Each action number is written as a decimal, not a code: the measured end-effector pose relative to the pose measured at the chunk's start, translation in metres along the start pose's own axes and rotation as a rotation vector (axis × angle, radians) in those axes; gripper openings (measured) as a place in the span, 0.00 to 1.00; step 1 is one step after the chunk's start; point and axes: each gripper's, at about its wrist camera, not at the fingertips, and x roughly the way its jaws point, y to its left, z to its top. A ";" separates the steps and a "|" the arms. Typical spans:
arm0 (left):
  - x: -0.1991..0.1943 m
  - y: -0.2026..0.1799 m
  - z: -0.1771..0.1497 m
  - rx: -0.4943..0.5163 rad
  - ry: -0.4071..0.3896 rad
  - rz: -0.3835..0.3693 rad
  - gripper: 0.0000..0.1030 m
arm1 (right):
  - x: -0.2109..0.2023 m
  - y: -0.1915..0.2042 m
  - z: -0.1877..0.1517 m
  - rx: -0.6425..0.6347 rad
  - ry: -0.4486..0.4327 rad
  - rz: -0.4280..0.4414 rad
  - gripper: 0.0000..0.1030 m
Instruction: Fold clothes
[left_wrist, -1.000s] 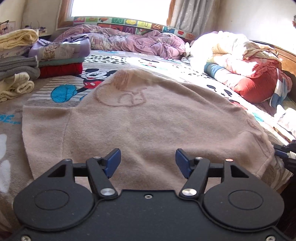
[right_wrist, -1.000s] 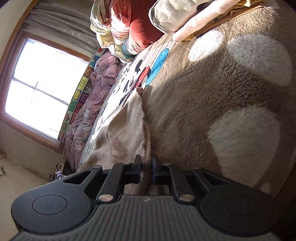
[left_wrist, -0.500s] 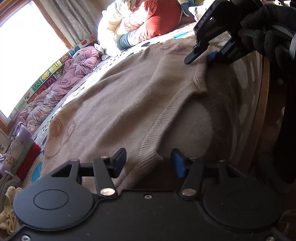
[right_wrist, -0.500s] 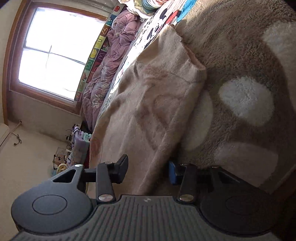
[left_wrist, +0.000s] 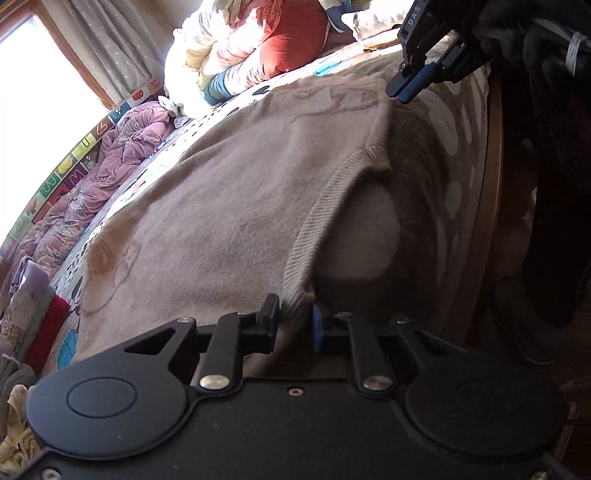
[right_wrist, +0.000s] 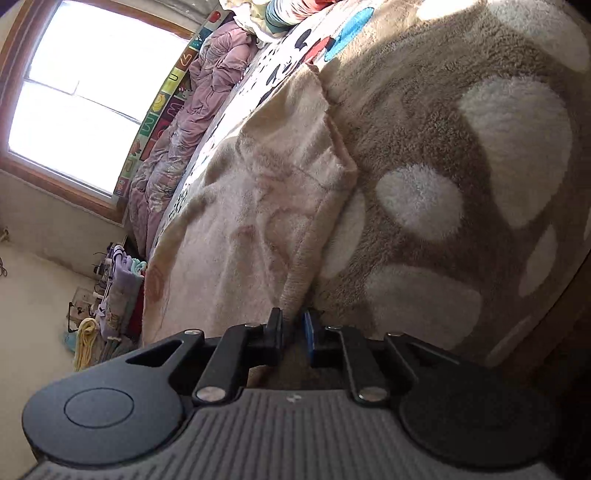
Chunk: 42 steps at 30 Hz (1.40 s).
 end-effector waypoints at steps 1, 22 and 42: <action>-0.008 0.007 0.003 -0.045 -0.024 -0.037 0.15 | -0.006 0.006 -0.002 -0.052 -0.026 -0.003 0.16; 0.018 0.122 -0.008 -0.851 0.034 -0.049 0.46 | 0.036 0.086 0.002 -0.679 -0.075 -0.147 0.34; 0.167 0.384 -0.048 -1.411 -0.004 -0.083 0.48 | 0.216 0.163 0.194 -0.480 -0.092 0.039 0.52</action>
